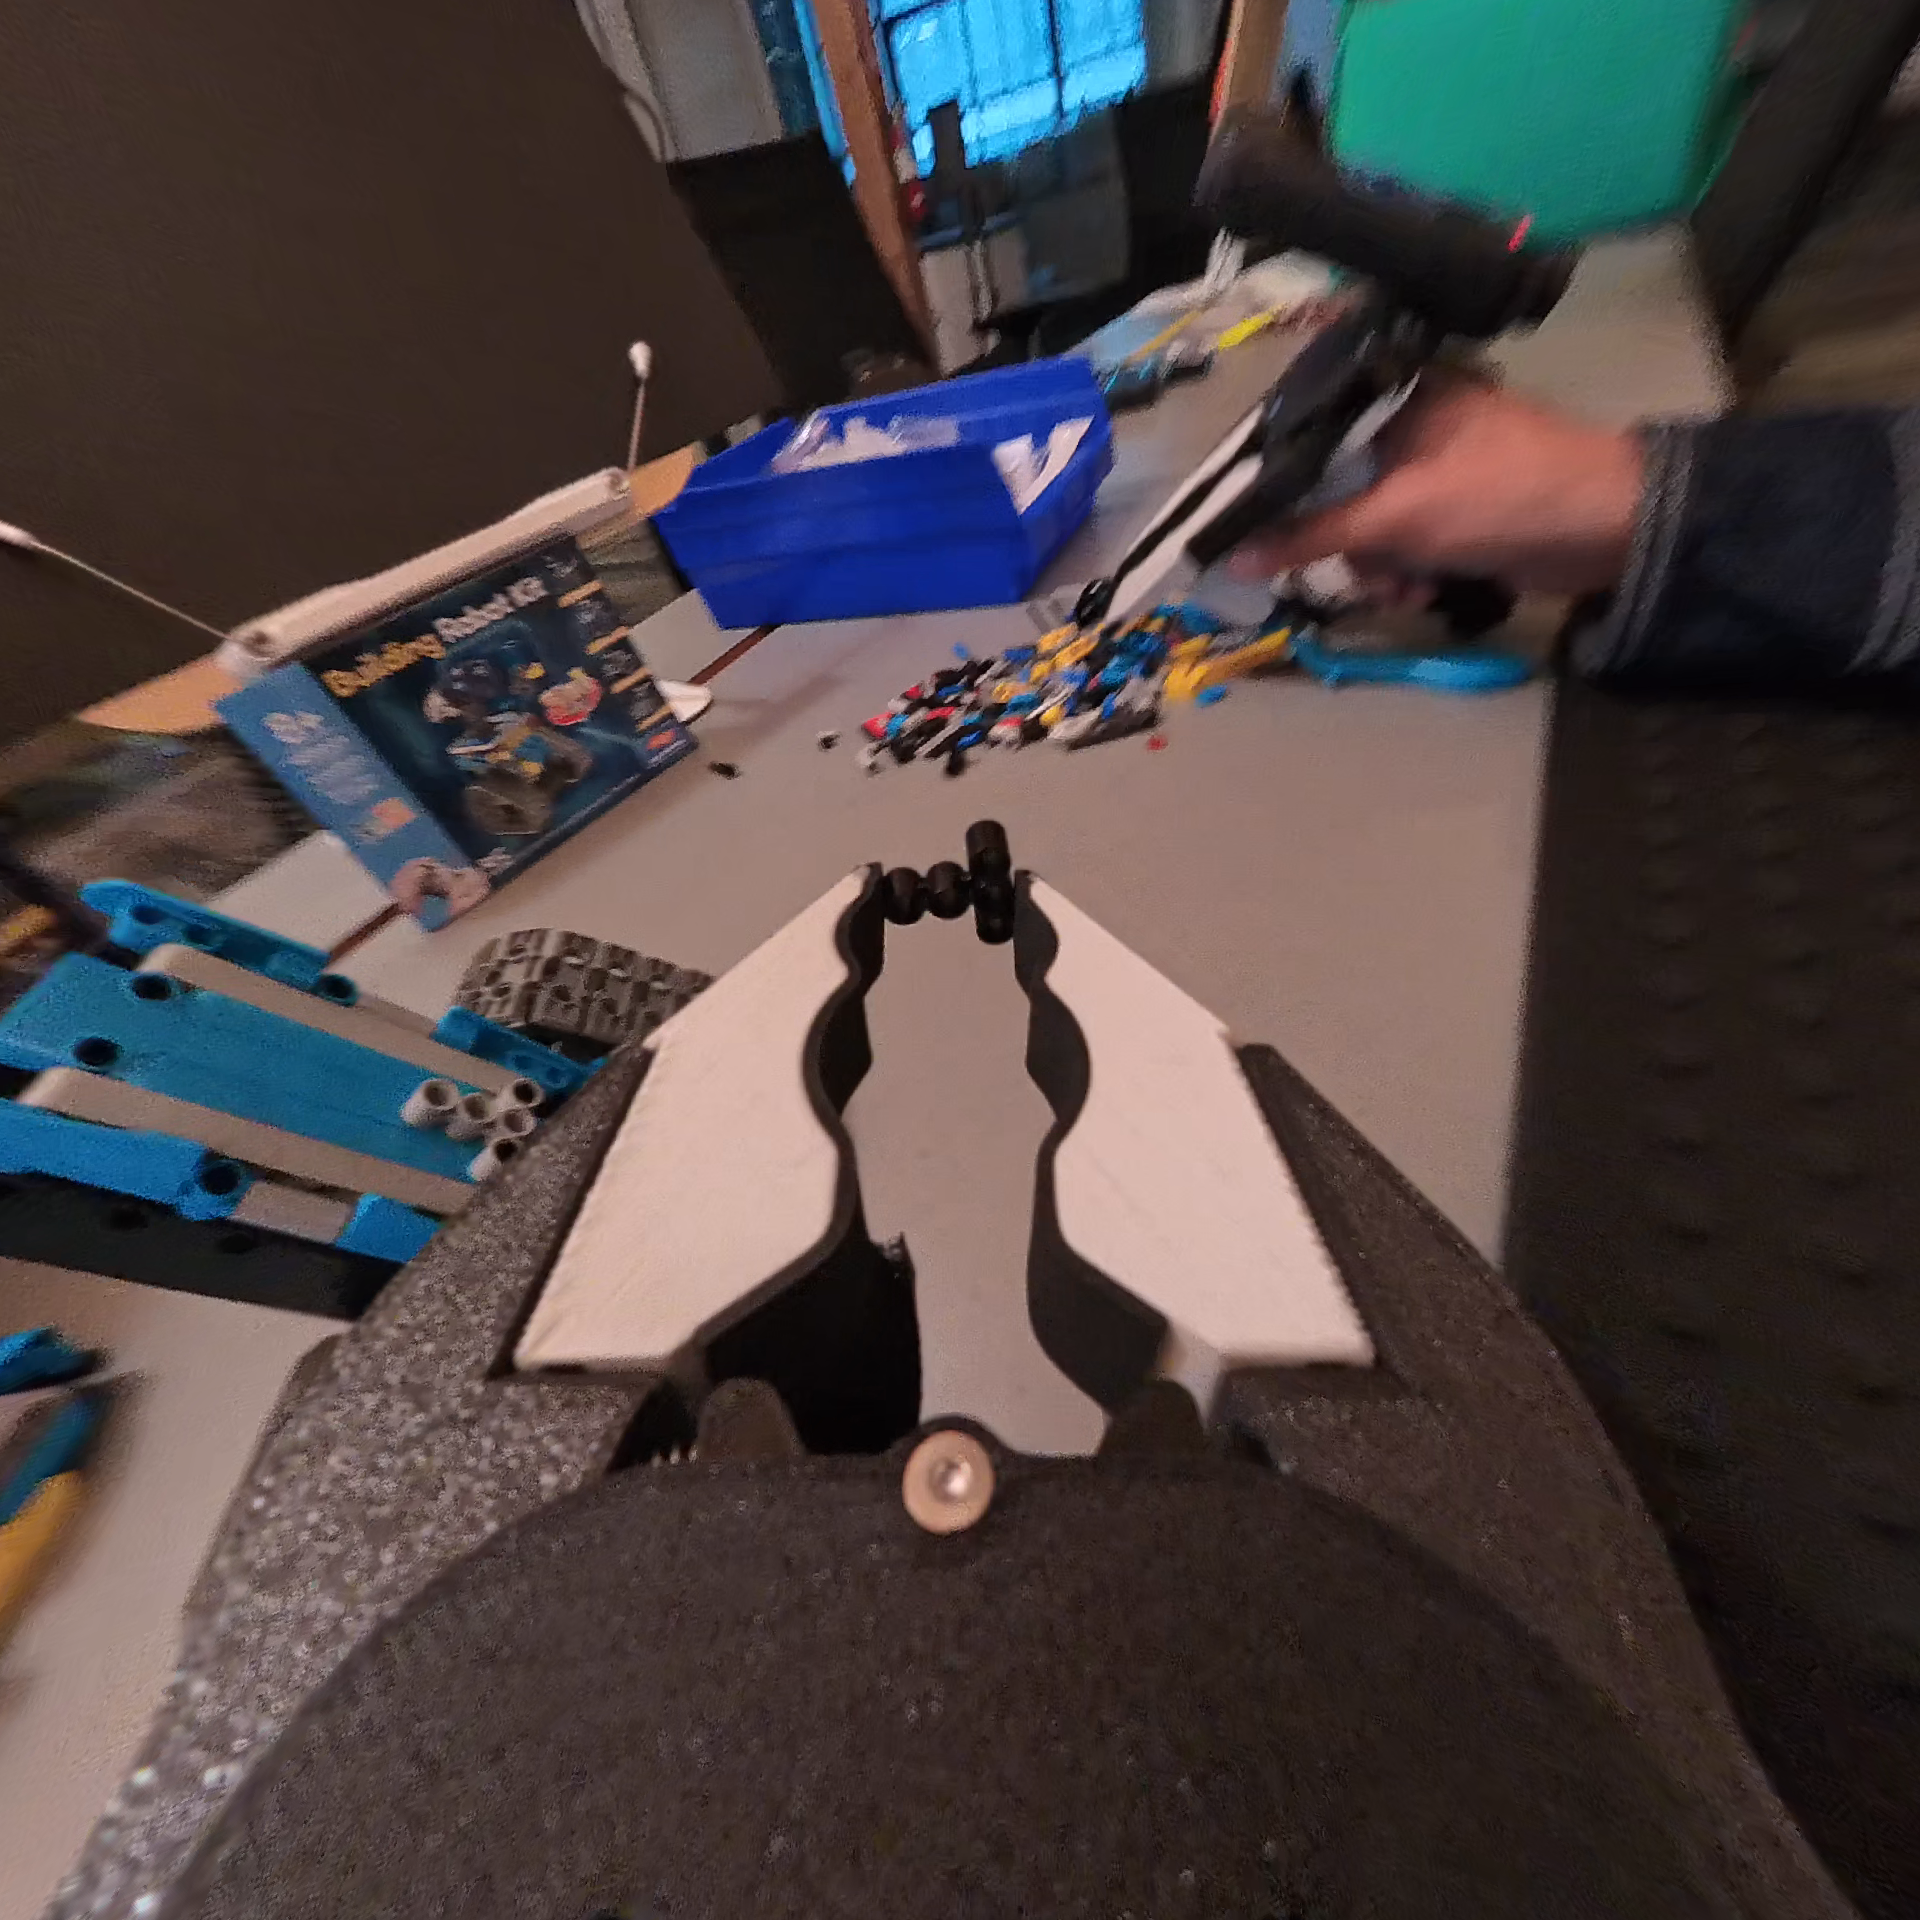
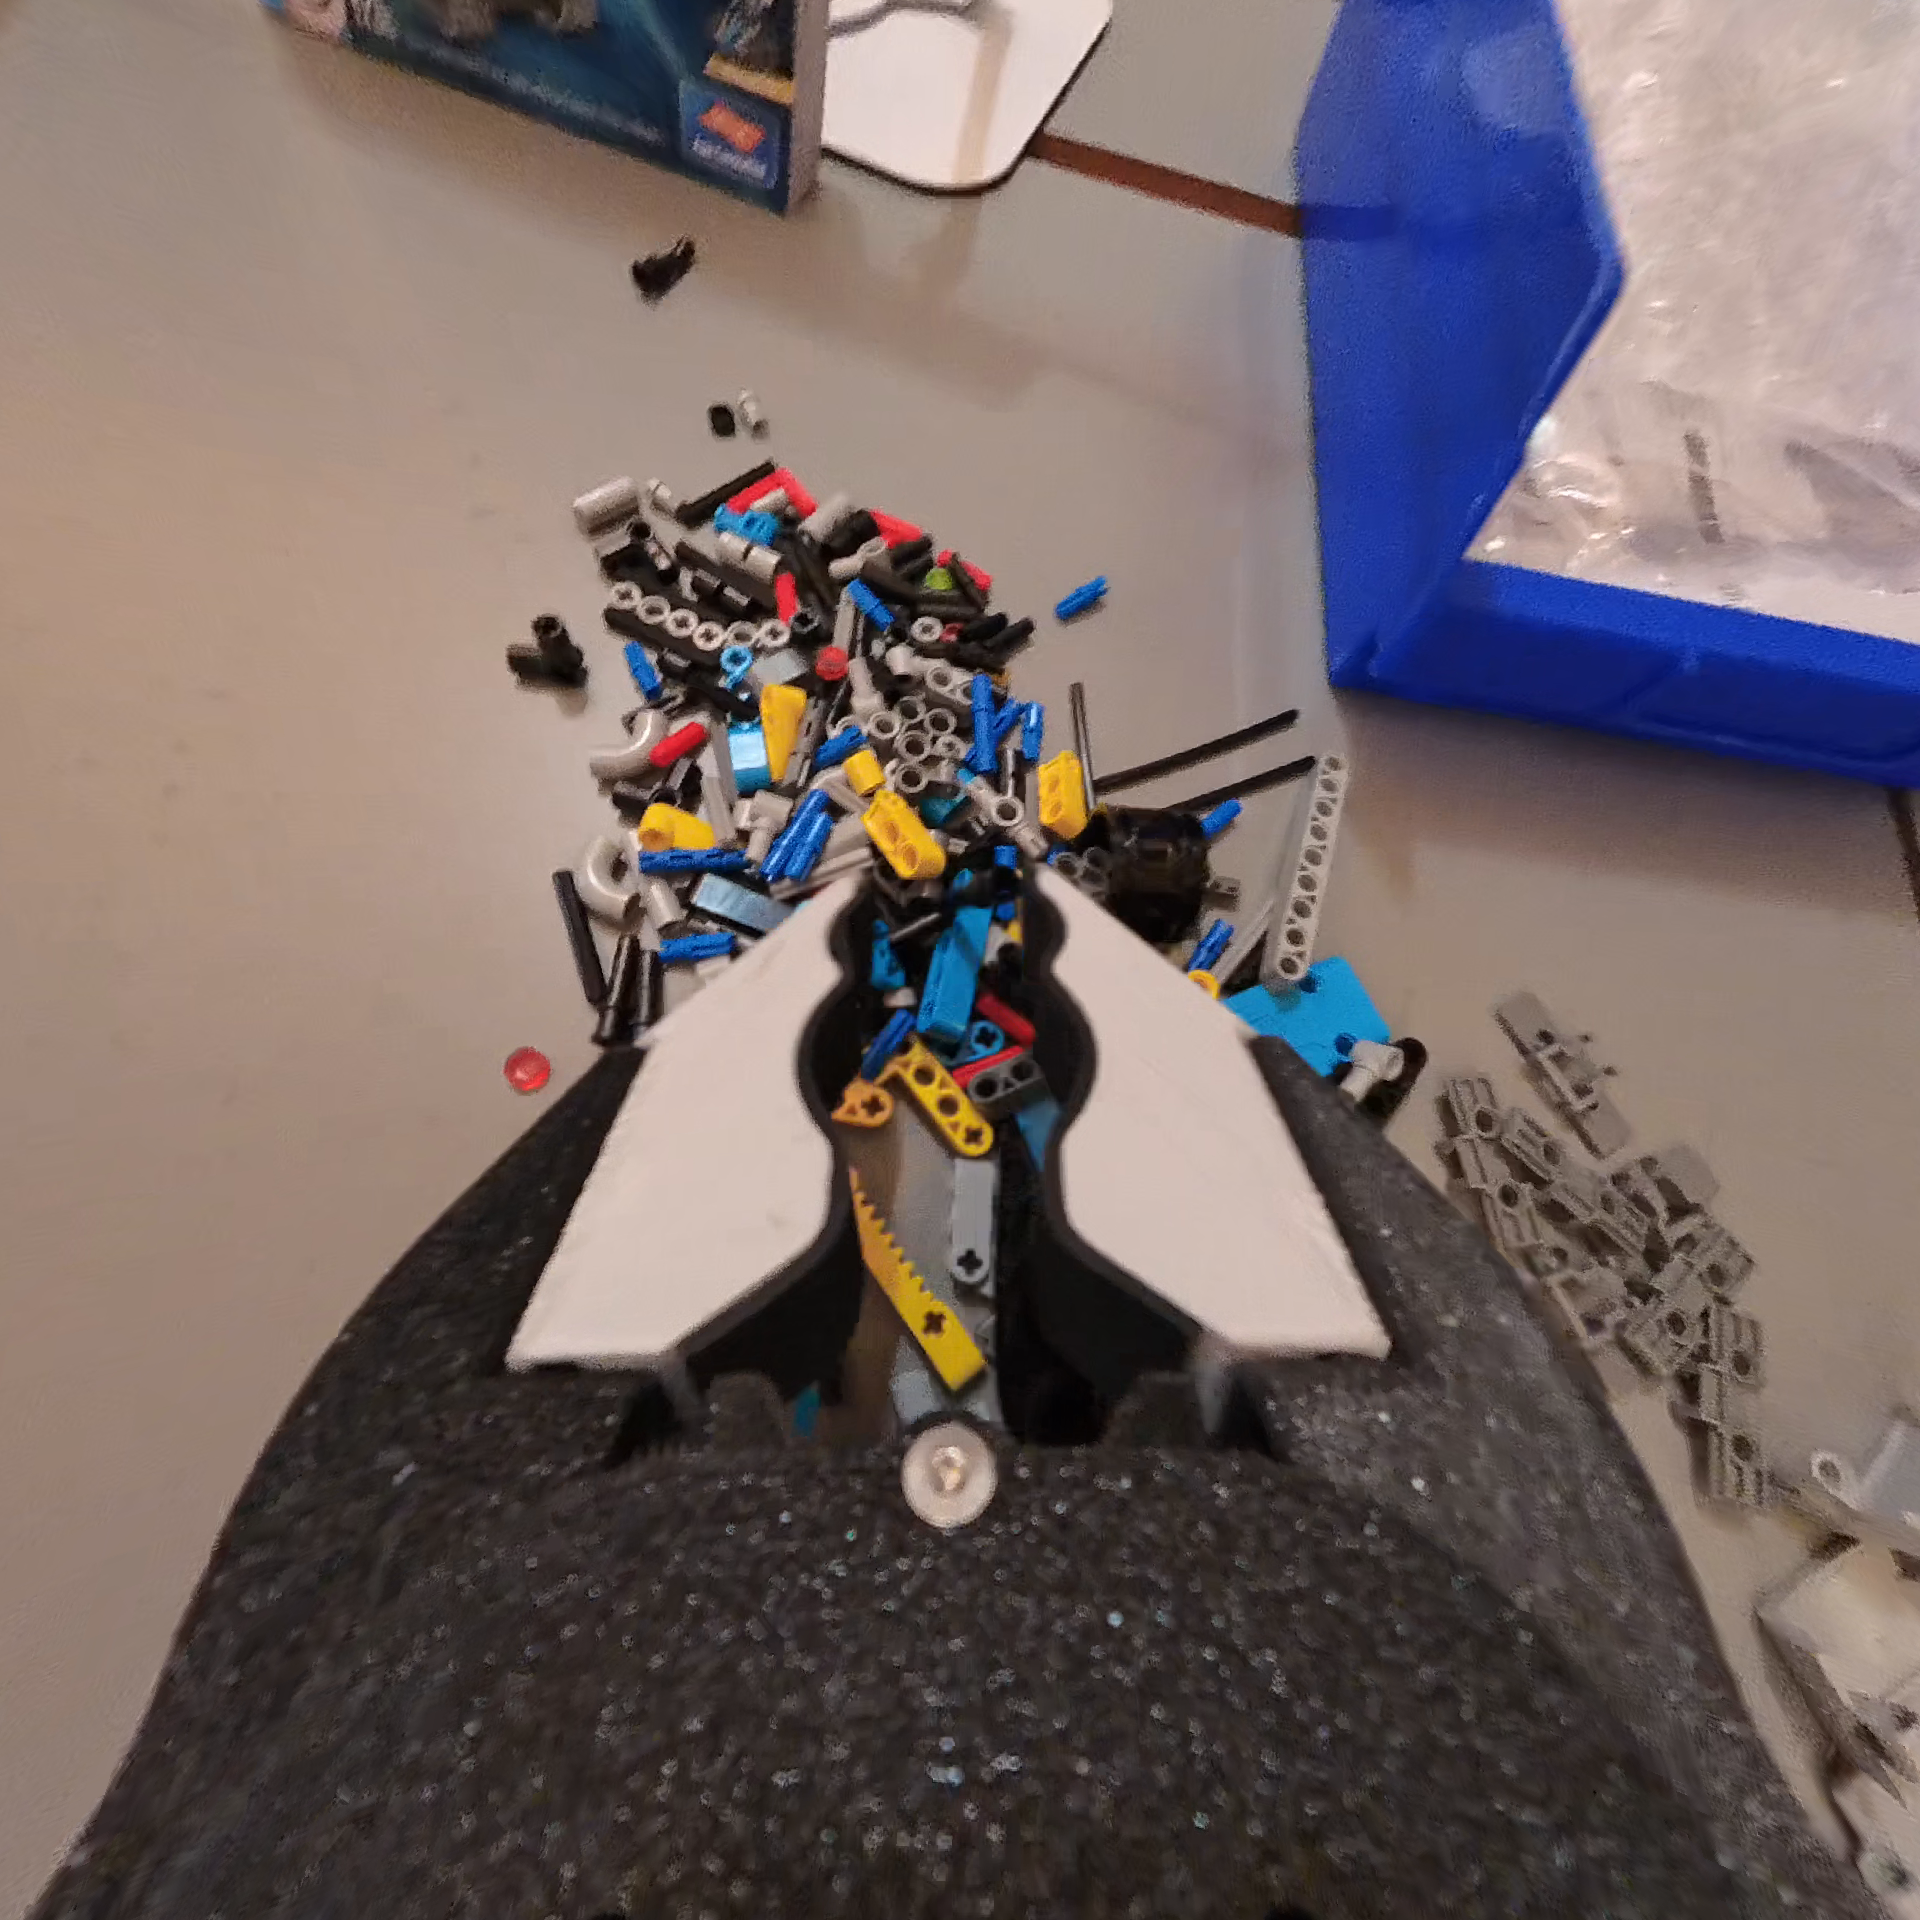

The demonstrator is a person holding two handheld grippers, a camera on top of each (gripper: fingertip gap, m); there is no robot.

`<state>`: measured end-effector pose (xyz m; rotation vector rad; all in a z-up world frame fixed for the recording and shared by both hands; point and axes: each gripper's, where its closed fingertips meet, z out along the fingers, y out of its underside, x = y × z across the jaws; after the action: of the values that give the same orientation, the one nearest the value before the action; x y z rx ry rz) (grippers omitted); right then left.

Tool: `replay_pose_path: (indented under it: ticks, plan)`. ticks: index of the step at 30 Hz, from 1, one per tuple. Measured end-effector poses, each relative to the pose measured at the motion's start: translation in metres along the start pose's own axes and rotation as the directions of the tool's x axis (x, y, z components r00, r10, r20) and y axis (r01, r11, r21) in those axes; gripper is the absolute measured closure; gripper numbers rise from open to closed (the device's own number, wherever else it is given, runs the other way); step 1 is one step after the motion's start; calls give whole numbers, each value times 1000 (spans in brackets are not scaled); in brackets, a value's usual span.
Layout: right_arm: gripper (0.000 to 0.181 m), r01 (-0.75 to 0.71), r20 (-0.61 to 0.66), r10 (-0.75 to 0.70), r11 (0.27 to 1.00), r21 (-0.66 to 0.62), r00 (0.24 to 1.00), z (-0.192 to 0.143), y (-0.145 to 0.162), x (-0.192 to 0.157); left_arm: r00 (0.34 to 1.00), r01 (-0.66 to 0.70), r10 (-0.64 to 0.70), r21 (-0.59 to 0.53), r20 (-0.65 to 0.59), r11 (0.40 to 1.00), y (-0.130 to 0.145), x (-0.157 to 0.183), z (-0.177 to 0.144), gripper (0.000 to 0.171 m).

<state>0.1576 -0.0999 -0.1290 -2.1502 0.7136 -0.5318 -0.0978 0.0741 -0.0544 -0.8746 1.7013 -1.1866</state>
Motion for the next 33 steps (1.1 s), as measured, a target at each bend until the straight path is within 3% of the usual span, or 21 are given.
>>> replay_pose_path:
  ticks: [3,5,7,9,10,13,15,17,23,25,27,29,33]
  plan:
    - [148,-20,90,11,996,91,996,-11,-19,-23,988,-139,145,-85,60,987,12,1,7,148]
    - [147,-71,291,10,977,200,957,-28,-44,-77,972,-205,217,-130,84,970,18,0,10,148]
    - [147,-161,552,-9,952,258,834,-52,-66,-153,950,-256,284,-198,126,946,27,-6,13,148]
    - [144,-240,756,-12,945,223,654,-75,-73,-226,931,-303,339,-227,139,925,30,-7,15,148]
    - [143,-244,798,-4,951,190,603,-78,-70,-253,927,-311,350,-243,135,919,33,-6,15,148]
    - [146,-250,824,64,963,96,563,-70,-62,-300,902,-356,404,-267,153,896,34,-8,15,148]
    - [159,-275,792,98,957,90,602,-63,-65,-302,896,-369,416,-266,154,891,33,-7,15,148]
    - [171,-236,806,78,969,78,587,-65,-61,-309,901,-362,409,-270,144,892,35,-6,15,149]
    - [177,-180,784,39,979,94,619,-62,-56,-305,892,-384,433,-290,131,877,40,-3,18,148]
    - [177,-148,705,-1,977,150,709,-55,-60,-283,891,-371,422,-269,167,889,34,-7,15,144]
    - [177,-79,562,-60,972,220,825,-43,-65,-239,912,-326,372,-247,172,913,33,-9,13,141]
    - [177,-10,362,-81,970,243,929,-31,-65,-172,929,-285,328,-236,171,929,33,-12,11,140]
    - [177,-44,67,38,996,84,997,-9,-20,-47,950,-226,265,-223,165,948,34,-13,12,140]
